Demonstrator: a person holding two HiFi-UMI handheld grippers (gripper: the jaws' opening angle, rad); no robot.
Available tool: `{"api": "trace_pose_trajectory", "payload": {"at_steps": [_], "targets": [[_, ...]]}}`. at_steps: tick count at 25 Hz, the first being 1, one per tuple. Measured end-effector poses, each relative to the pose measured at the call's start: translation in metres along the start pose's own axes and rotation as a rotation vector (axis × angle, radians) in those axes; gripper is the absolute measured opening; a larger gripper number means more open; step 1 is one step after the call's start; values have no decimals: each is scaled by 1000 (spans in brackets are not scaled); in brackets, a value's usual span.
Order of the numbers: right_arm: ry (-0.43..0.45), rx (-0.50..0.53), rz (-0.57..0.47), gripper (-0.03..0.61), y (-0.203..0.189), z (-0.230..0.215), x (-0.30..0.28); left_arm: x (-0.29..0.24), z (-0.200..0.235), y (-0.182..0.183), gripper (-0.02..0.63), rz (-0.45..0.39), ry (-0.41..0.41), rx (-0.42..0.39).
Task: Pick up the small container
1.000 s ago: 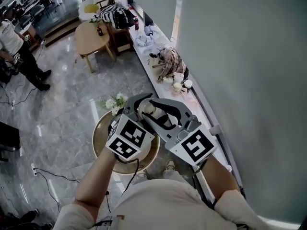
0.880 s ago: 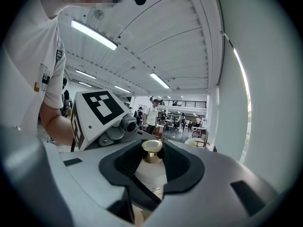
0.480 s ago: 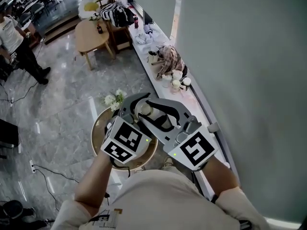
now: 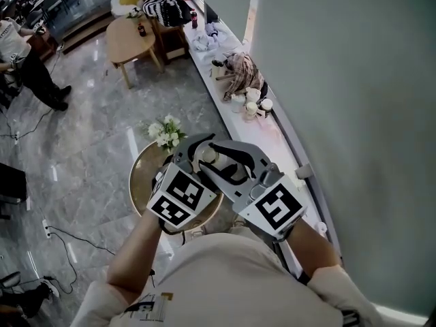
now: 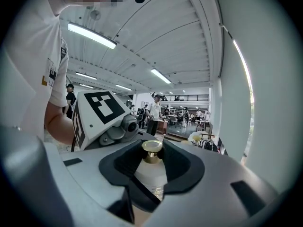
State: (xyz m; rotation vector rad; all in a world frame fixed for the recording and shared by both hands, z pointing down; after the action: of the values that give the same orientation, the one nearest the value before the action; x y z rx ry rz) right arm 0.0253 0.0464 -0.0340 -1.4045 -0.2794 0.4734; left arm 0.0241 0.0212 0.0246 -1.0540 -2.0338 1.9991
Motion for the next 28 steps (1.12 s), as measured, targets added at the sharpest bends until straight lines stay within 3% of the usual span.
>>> {"api": "trace_pose_trajectory", "payload": {"at_steps": [28], "targets": [[-5,-28,19,132,-8,6,4,0,-9,-9,339,33,-29,12]]}}
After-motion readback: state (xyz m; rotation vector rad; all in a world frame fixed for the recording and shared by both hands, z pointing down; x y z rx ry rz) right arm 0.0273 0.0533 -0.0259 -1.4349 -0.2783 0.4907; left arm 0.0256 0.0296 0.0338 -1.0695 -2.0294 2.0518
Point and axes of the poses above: the fingertips, and each gripper's own axes: x backward along the fingers, z to its left, y out of its top, the point moved 4 cm from there along x, backward along the fingers, and after that the axes turned 4 degrees about -z, right-handed, at the moved point
